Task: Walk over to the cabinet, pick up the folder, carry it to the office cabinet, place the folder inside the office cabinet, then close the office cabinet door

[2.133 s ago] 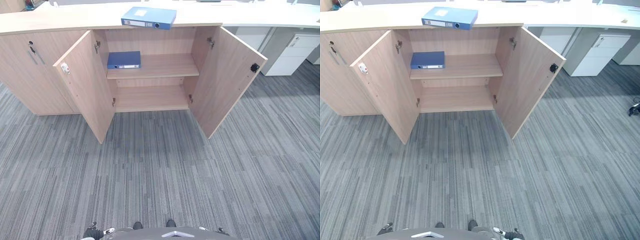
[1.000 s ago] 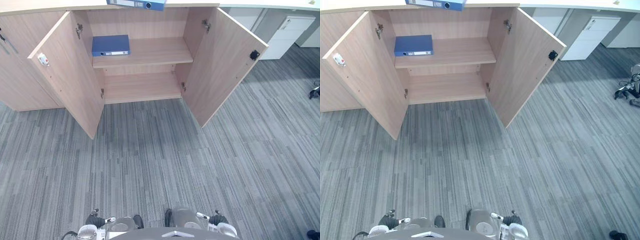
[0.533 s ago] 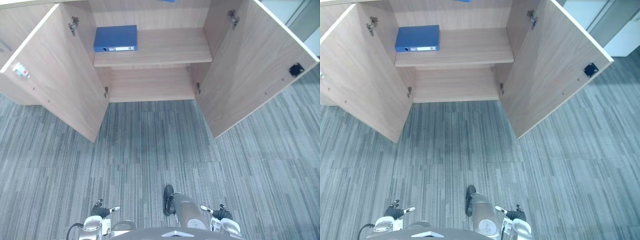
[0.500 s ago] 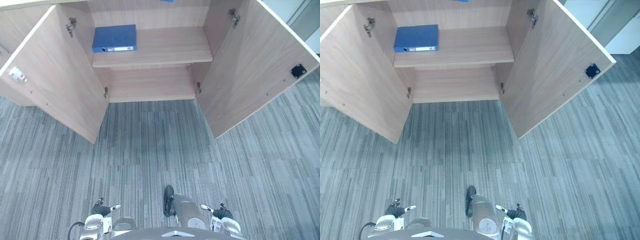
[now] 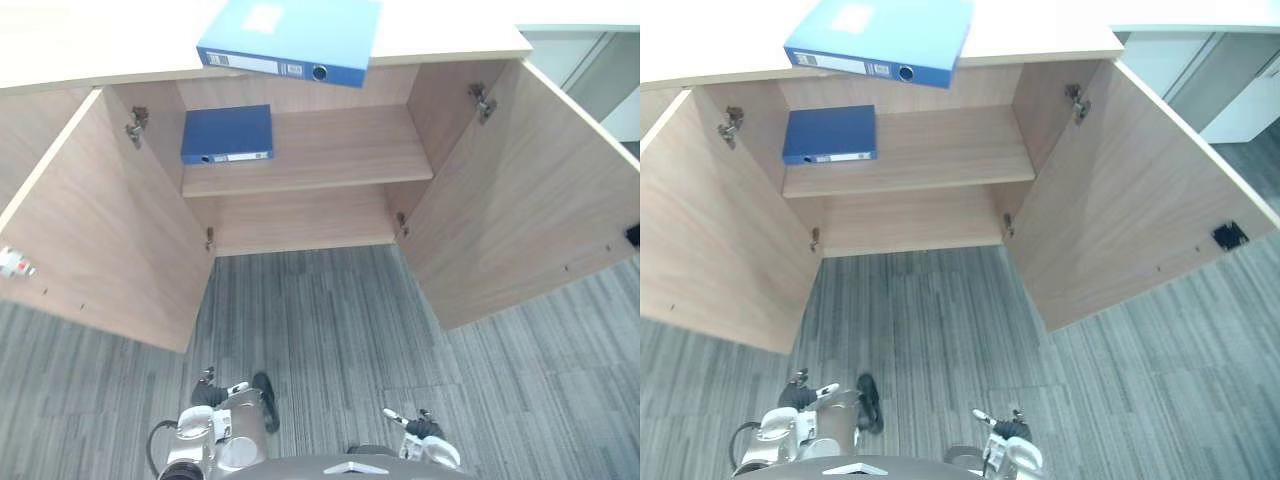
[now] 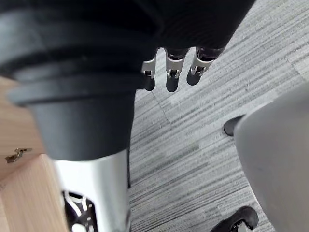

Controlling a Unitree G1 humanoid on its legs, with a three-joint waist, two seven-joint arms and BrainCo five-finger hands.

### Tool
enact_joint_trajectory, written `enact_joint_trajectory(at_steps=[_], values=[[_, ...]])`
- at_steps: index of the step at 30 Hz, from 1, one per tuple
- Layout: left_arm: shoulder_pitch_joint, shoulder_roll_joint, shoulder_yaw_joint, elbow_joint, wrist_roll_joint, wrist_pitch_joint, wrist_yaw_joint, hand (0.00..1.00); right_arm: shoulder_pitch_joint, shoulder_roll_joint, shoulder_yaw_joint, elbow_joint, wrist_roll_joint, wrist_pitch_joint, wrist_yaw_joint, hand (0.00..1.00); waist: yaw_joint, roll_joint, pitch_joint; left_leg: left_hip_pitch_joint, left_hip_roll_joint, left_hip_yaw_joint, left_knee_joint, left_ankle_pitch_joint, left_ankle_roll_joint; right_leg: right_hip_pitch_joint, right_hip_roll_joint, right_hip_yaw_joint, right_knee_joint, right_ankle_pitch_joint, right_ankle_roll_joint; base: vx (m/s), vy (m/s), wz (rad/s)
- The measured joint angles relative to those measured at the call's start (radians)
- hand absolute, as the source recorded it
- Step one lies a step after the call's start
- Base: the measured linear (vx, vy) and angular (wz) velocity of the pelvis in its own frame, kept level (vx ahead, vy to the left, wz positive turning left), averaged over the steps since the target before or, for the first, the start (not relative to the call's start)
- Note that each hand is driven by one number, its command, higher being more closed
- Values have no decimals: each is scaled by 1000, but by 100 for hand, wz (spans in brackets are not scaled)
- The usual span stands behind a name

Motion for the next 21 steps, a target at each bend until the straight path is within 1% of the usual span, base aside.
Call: enact_joint_trajectory(at_steps=[1, 2, 3, 4, 5, 6, 7, 8, 9, 10, 11, 12, 13, 14, 15, 16, 17, 18, 19, 20, 21], values=[[0, 8, -3, 5, -8, 0, 0, 0, -1, 1, 1, 1, -1, 0, 0, 0, -2, -9, -1, 27, -8, 11, 0, -18, 14, -39, -15, 10, 111, 14, 20, 451, 269, -28], [-1, 20, -14, 23, -18, 1, 1, 0, -2, 5, 3, 1, -4, 0, 1, 0, -5, -17, 1, 79, -15, 27, -3, -43, 28, -97, -34, 19, 288, 58, 67, 431, 260, -21], [-1, 24, -22, 28, -24, 5, 1, 0, -2, 5, 3, 1, -5, 0, 1, 0, -7, -16, 2, 109, -18, 31, -7, -57, 32, -130, -42, 26, 384, 76, 88, 432, 198, -15], [4, 26, -36, 32, -34, 10, 2, 0, -4, 2, 5, -1, -5, -1, 2, 0, -12, -6, 9, 167, -20, 32, -13, -82, 41, -183, -49, 23, 552, 80, 100, 425, 160, -7], [11, 26, -40, 32, -35, 10, 3, 0, -6, -1, 14, -2, -5, -2, 2, 0, -18, -7, 9, 216, -23, 33, -31, -93, 41, -221, -49, 6, 639, 73, 88, 503, 106, -1], [13, 24, -39, 33, -36, 11, 3, 0, -6, -1, 30, -13, -6, -3, 3, 0, -25, -7, 9, 277, -25, 34, -74, -96, 38, -274, -46, -29, 702, 54, 67, 405, 58, 2], [12, 21, -38, 32, -39, 11, 3, 0, -8, -1, 39, -15, -6, -5, 3, 0, -28, -6, 10, 314, -25, 36, -108, -96, 36, -321, -42, -58, 709, 36, 53, 458, 38, 2], [10, 16, -37, 34, -53, 11, 4, 0, -14, -8, 41, -15, -6, -13, 3, 0, -31, -3, 11, 355, -25, 36, -151, -91, 26, -372, -30, -87, 662, 15, 40, 281, -2, 2], [11, 12, -36, 36, -54, 11, 4, 0, -17, -10, 41, -15, -5, -17, 3, 0, -33, -3, 11, 377, -25, 36, -171, -88, 21, -392, -20, -100, 612, 7, 34, 362, -44, 11], [10, 8, -35, 43, -54, 11, 5, 0, -23, -11, 41, -15, -5, -18, 3, 0, -41, 1, 14, 412, -21, 31, -201, -85, 16, -417, -1, -119, 496, 3, 26, 373, -103, 22], [6, 4, -35, 44, -54, 11, 5, 0, -29, -12, 41, -14, -4, -18, 3, 0, -49, 5, 16, 434, -16, 25, -219, -84, 14, -428, 13, -127, 395, 17, 12, 457, -171, 35], [6, 0, -35, 48, -53, 11, 5, 0, -33, -14, 41, -14, -5, -19, 3, 0, -55, 10, 19, 457, -12, 18, -240, -83, 1, -432, 27, -129, 279, 53, 2, 471, -215, 50], [7, 0, -33, 64, -53, 9, 4, 0, -33, -14, 41, -13, -4, -19, 3, 0, -59, 10, 19, 484, -17, -4, -267, -84, -32, -417, 38, -111, 112, 147, 1, 408, -207, 53], [7, 1, -24, 65, -53, 9, 3, 0, -31, -12, 40, -9, -4, -18, 3, 0, -60, -1, 18, 496, -27, -19, -280, -89, -48, -407, 37, -93, 43, 209, 0, 430, -228, 58], [-2, -16, 6, 77, -52, 10, 3, 0, -42, -18, 29, -10, 0, -19, 6, 0, -60, 20, 26, 537, -7, -50, -294, -107, -84, -399, 45, -99, 93, 276, -19, 403, -240, 50], [-1, -37, 24, 77, -52, 6, 3, 0, -47, -30, 22, -15, -3, -21, 8, 0, -55, 51, 29, 540, 15, -58, -271, -100, -89, -394, 51, -120, 135, 212, -27, 396, -246, 48], [-1, -45, 25, 73, -51, 6, 3, 0, -47, -33, 16, -19, -3, -22, 10, 0, -59, 61, 32, 534, 29, -68, -237, -99, -89, -387, 49, -138, 146, 186, -27, 357, -264, 74], [-8, -59, 41, 70, -51, 6, 1, 0, -47, -40, 12, -22, -4, -20, 14, 0, -68, 72, 37, 431, 80, -111, -38, -98, -94, -350, 48, -178, 144, 154, -42, 346, -288, 81], [-17, -66, 57, 67, -52, 6, 0, 0, -46, -44, 13, -21, -5, -16, 13, 0, -64, 79, 40, 353, 123, -137, 135, -86, -101, -313, 55, -199, 129, 146, -53, 337, -279, 71], [-20, -70, 69, 60, -52, 6, 0, 0, -46, -47, 13, -19, -5, -14, 13, 0, -57, 81, 40, 318, 147, -140, 226, -87, -105, -290, 64, -206, 117, 141, -59, 329, -226, 19], [-23, -72, 82, 56, -52, 3, 0, 0, -45, -48, 18, -11, -4, -11, 13, 0, -45, 81, 41, 282, 178, -133, 333, -90, -101, -249, 77, -213, 96, 133, -68, 310, -147, -8]])
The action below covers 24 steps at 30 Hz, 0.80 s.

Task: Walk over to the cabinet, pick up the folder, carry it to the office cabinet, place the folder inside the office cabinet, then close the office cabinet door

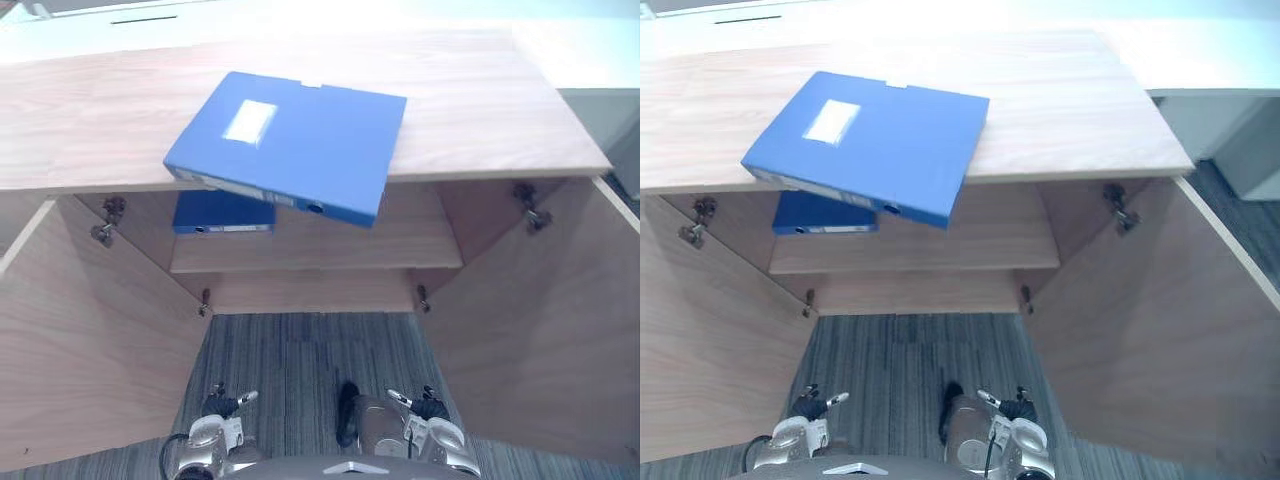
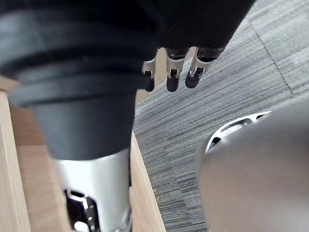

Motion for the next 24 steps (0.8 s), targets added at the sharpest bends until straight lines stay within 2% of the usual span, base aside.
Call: enact_joint_trajectory(at_steps=[1, 3, 6, 7, 8, 10, 13, 17, 19, 24], values=[[-6, 1, 0, 0, 0, -1, 1, 0, 9, 2, 10, 1, 2, -1, 0, 0, 6, -2, 1, -40, 17, 4, 64, -12, 8, 51, 12, -5, -29, -9, -6, 351, -113, -20], [-8, -7, 0, -18, 0, -2, 0, 0, 8, 3, 10, 1, 5, 1, -2, 0, 10, -5, 2, -69, 22, 42, 27, -23, 23, 100, 19, 3, -67, -12, -5, 268, -30, -22], [-16, -24, -2, -33, 0, -3, 0, 0, 8, 5, 4, -1, 9, 1, -9, 0, 23, -5, 1, -101, -21, 72, -211, -20, 24, 121, 16, 40, -93, -8, 4, 233, 83, -40], [-16, -28, -5, -30, 0, -3, -1, 0, 8, 5, 3, -4, 9, 1, -11, 0, 22, 0, -2, -95, -49, 65, -356, 44, 38, 121, 18, 55, -91, -12, 22, 226, 172, -44], [-23, -22, -4, -27, -1, -3, 0, 0, 7, 20, 0, -4, 9, 3, -11, 0, 26, -17, -7, -72, -76, 69, -407, 89, 25, 122, 8, 88, -86, -18, 42, 273, 182, -41], [-18, -3, -4, -20, -1, -1, 0, 0, 23, 41, -2, -15, 9, -1, -11, 0, 22, -56, -28, -34, -108, 96, -455, 94, 26, 133, -9, 112, -113, -6, 60, 197, 133, -25], [-11, 4, -7, -12, 0, 1, -1, 0, 40, 62, -17, -21, 9, -2, -10, 0, 23, -83, -46, 22, -143, 123, -506, 94, 27, 179, -36, 136, -166, 12, 80, 147, 151, -17], [3, 7, -22, 6, 0, 1, -2, 0, 44, 58, -20, 0, 8, -2, -10, 0, 22, -68, -68, 86, -175, 146, -588, 111, 35, 216, -43, 159, -215, 28, 89, 73, 70, -13], [16, 10, -26, 14, 0, 2, -3, 0, 46, 48, -23, 6, 8, -2, -10, 0, 19, -52, -81, 114, -184, 153, -635, 131, 31, 232, -40, 162, -243, 43, 87, 32, 20, -9], [35, 24, -43, 13, -1, 2, -2, 0, 54, 26, -18, 51, 1, 0, -9, 0, 19, -38, -94, 155, -190, 150, -702, 164, 27, 255, -25, 163, -266, 53, 81, -9, -19, -2]])
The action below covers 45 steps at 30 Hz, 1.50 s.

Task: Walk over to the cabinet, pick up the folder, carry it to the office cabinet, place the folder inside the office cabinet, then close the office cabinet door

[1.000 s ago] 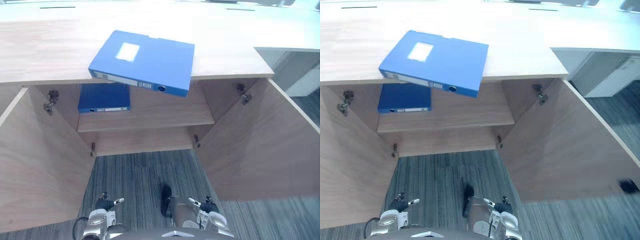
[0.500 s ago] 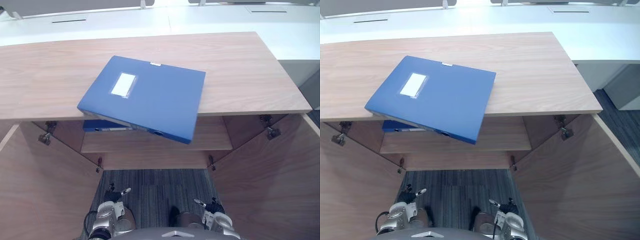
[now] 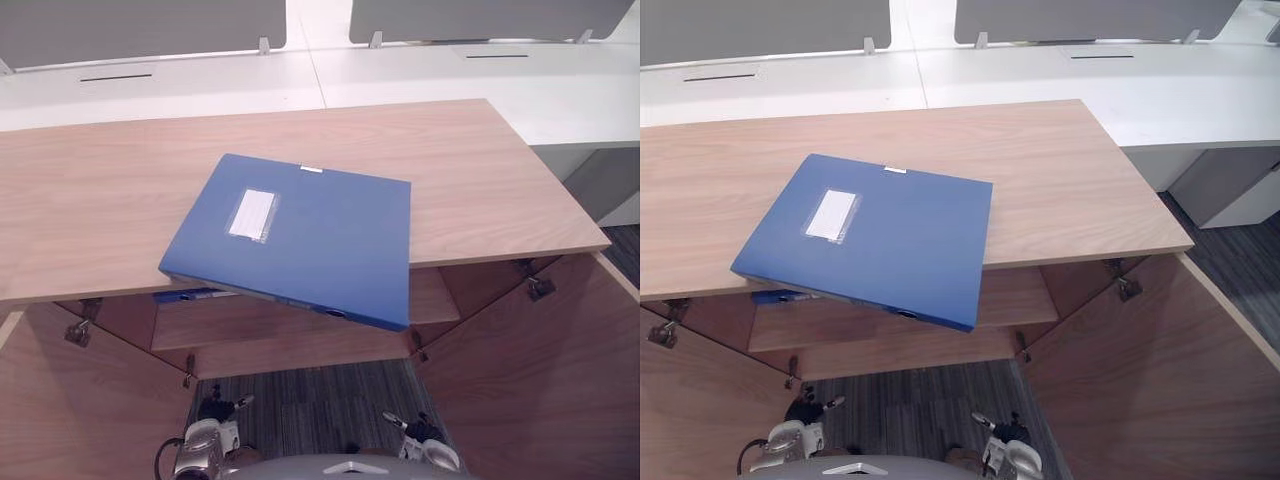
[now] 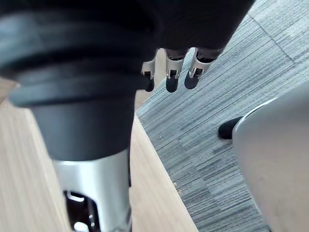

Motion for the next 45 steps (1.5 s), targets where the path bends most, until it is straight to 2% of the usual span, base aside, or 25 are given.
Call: enact_joint_trajectory(at_steps=[6, 11, 12, 15, 17, 18, 20, 26, 32, 36, 38, 45], values=[[64, 14, -19, -85, -35, -5, 4, 0, 6, -11, 21, -2, 0, -1, -1, 0, 0, 3, -1, 25, -9, -17, -30, 21, 12, 21, 3, 7, -27, 24, 0, -95, -22, -3], [179, 29, -24, -355, -78, -11, 16, 0, 23, -13, 57, -40, -1, -1, -1, 0, 7, 2, 0, 42, -40, -40, -82, 59, 31, 20, -16, 12, -33, 31, 16, -163, 10, 7], [214, 34, -37, -460, -91, -22, 25, 0, 36, -14, 75, -68, 0, -4, -1, 0, 8, 2, 0, 50, -51, -52, -109, 75, 38, 21, -26, -3, -34, 25, 17, -167, 8, 24], [250, 35, -41, -566, -106, -33, 26, 0, 53, -10, 89, -98, 0, -5, 0, 0, 13, 3, 0, 52, -58, -68, -121, 78, 43, 23, -33, -7, -30, 26, 20, -135, 15, 13], [314, 35, -65, -726, -110, -38, 27, 0, 68, -9, 112, -121, 0, -5, 0, 0, 21, 2, -1, 51, -63, -73, -121, 78, 44, 28, -40, -8, -27, 21, 29, -97, 16, 1], [323, 35, -70, -754, -110, -39, 27, 0, 73, -7, 112, -130, 0, -5, 0, 0, 23, 3, -2, 51, -64, -74, -121, 78, 44, 29, -41, -9, -27, 21, 30, -56, 24, 5], [369, 34, -82, -914, -107, -59, 27, 0, 83, -5, 120, -142, 0, -7, 0, 0, 25, -1, -5, 54, -70, -84, -121, 78, 44, 37, -49, -12, -24, 19, 35, -4, 35, 12], [409, 26, -76, -1175, -108, -116, 32, 0, 107, 3, 127, -170, -1, -7, 0, 0, 37, -4, -19, 56, -68, -109, -89, 76, 47, 65, -56, -35, -17, 21, 45, 60, 13, 12], [413, 14, -74, -1346, -94, -152, 54, 0, 106, 3, 112, -164, -1, -7, 0, 0, 39, 7, -18, 81, -70, -129, -89, 69, 46, 103, -53, -55, -28, 15, 46, 41, -5, 10], [406, 32, -76, -1390, -9, -170, 94, 0, 93, -8, 112, -118, -2, -13, 0, 0, 38, 18, -28, 93, -69, -134, -93, 64, 46, 118, -50, -55, -27, 6, 44, -21, -4, 2], [386, 74, -76, -1390, 90, -169, 125, 0, 84, -16, 116, -81, -2, -21, 1, 0, 31, 21, -29, 93, -69, -139, -92, 65, 46, 120, -46, -55, -29, 6, 43, 0, 0, 0], [307, 164, -121, -1425, 316, -168, 190, 0, 65, -53, 141, -40, -6, -31, 0, 0, 18, 37, -38, 103, -69, -140, -95, 66, 45, 129, -42, -42, -35, 7, 42, -2, 2, -1]])
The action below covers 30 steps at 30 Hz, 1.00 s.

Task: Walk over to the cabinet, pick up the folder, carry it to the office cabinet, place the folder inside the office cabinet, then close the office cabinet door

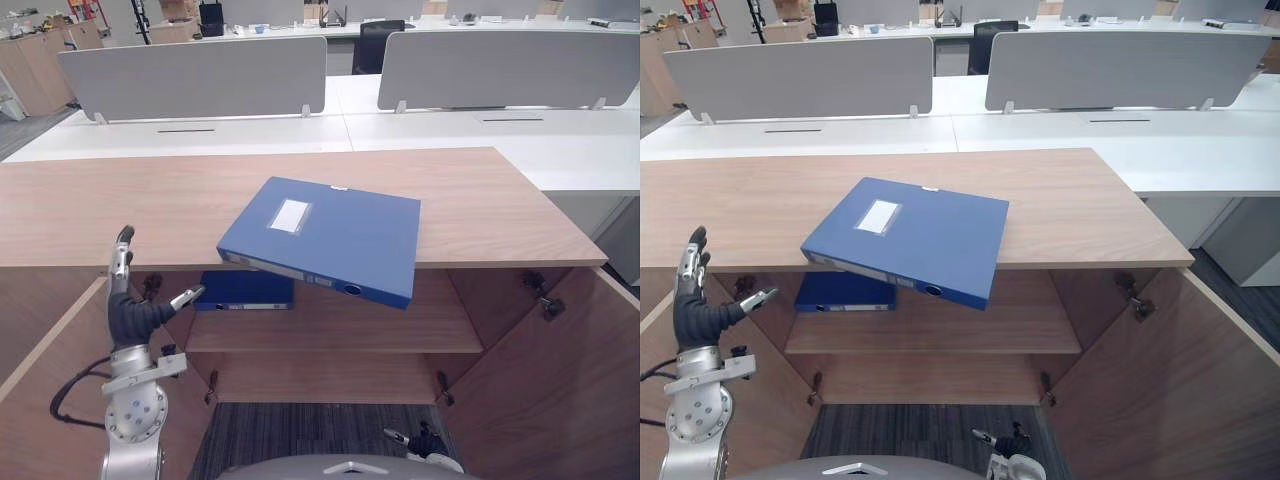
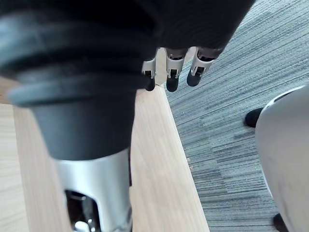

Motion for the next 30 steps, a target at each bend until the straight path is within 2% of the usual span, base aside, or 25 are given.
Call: enact_joint_trajectory(at_steps=[5, 9, 13, 19, 23, 30], values=[[-85, 99, -133, 0, 119, 0, 7, 0, -26, -37, 20, 28, -24, -1, 0, 0, -25, 16, -9, 1, 1, 26, -18, 3, -2, -28, 10, 46, -6, 3, -4, -10, 17, -19], [-146, 134, -206, 5, 172, 0, 5, 0, -30, -57, 21, 31, -23, 1, 0, 0, -42, 26, -12, 7, 2, 39, -18, 3, -3, -38, 16, 68, -7, 10, -5, 38, 4, -16], [-234, 225, -299, 72, 232, -4, -14, 0, -36, -78, 41, 34, -23, 3, 0, 0, -54, 28, -11, 7, 5, 36, -20, 2, -4, -35, 22, 71, -28, 21, -19, 12, -21, -7], [-296, 274, -374, 165, 306, 1, -16, 0, -36, -84, 48, 49, -19, 4, 0, 0, -68, 21, -6, 5, 5, 40, -21, 0, -6, -34, 24, 79, -53, 26, -27, -23, -13, -5], [-319, 296, -426, 170, 354, 5, -18, 0, -37, -86, 49, 67, 1, 4, 0, 0, -71, 17, -5, 4, 4, 42, -21, -4, -9, -34, 24, 92, -74, 41, -24, -18, -13, -10], [-354, 308, -477, 172, 377, 4, -37, 0, -35, -86, 48, 70, 15, 5, 0, 0, -80, 14, -2, 3, 4, 41, -21, -5, -9, -30, 25, 94, -94, 61, -16, -11, -16, -3]])
